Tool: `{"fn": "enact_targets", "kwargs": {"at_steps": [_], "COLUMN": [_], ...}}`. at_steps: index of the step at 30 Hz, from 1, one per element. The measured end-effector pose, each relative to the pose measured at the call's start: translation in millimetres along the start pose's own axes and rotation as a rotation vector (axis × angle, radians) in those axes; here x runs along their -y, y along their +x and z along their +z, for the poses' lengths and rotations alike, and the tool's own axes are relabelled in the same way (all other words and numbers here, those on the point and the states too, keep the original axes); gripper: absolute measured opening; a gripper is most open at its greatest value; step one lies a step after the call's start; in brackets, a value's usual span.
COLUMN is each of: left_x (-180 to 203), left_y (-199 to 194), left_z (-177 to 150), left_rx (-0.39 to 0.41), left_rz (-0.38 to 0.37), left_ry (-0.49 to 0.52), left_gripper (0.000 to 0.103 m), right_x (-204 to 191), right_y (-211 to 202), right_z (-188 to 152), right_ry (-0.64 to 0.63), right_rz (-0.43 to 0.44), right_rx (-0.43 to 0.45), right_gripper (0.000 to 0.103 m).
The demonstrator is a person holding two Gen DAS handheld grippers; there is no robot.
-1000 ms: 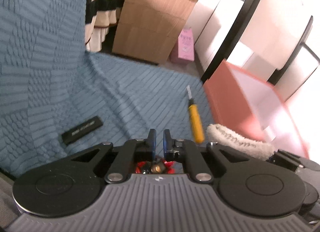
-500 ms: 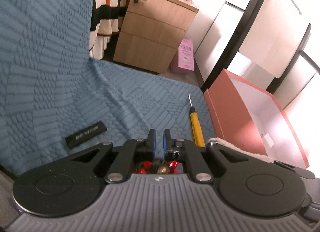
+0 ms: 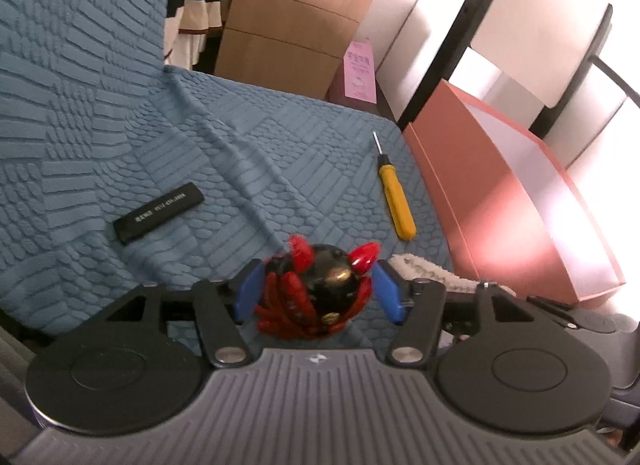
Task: Organize rigid objects
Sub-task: 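Carry the lion figurine and plush toy toward the pink-rimmed box with both grippers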
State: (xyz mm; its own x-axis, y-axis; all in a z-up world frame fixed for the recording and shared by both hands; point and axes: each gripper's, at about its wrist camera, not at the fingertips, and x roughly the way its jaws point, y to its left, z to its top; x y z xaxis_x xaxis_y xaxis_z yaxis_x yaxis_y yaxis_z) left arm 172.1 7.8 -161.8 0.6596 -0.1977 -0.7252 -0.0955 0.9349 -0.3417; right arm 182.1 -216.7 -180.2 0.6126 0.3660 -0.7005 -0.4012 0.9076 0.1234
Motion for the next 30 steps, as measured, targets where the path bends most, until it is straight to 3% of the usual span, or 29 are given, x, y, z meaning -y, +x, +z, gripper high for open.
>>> {"fn": "enact_targets", "kwargs": {"at_steps": [5,16,30], "left_x": [11,12,25], "left_y": [11,22,-34], "left_z": [-3,-3,32], "left_rx": [0.009,0.017,0.058], "left_rz": [0.051,0.081,0.023], "left_ry": [0.084,0.080,-0.009], "left_gripper": [0.067,0.064,0.064], "right_x": [0,3,7], "right_y": [5,9,-47], "right_z": [-4,-5,35], "right_ry": [-0.007,0.016,0.038], "right_rz": [-0.004,-0.015,0.033], "right_rx": [-0.009,-0.018,0.069], "right_gripper": [0.039,0.039,0.039]}}
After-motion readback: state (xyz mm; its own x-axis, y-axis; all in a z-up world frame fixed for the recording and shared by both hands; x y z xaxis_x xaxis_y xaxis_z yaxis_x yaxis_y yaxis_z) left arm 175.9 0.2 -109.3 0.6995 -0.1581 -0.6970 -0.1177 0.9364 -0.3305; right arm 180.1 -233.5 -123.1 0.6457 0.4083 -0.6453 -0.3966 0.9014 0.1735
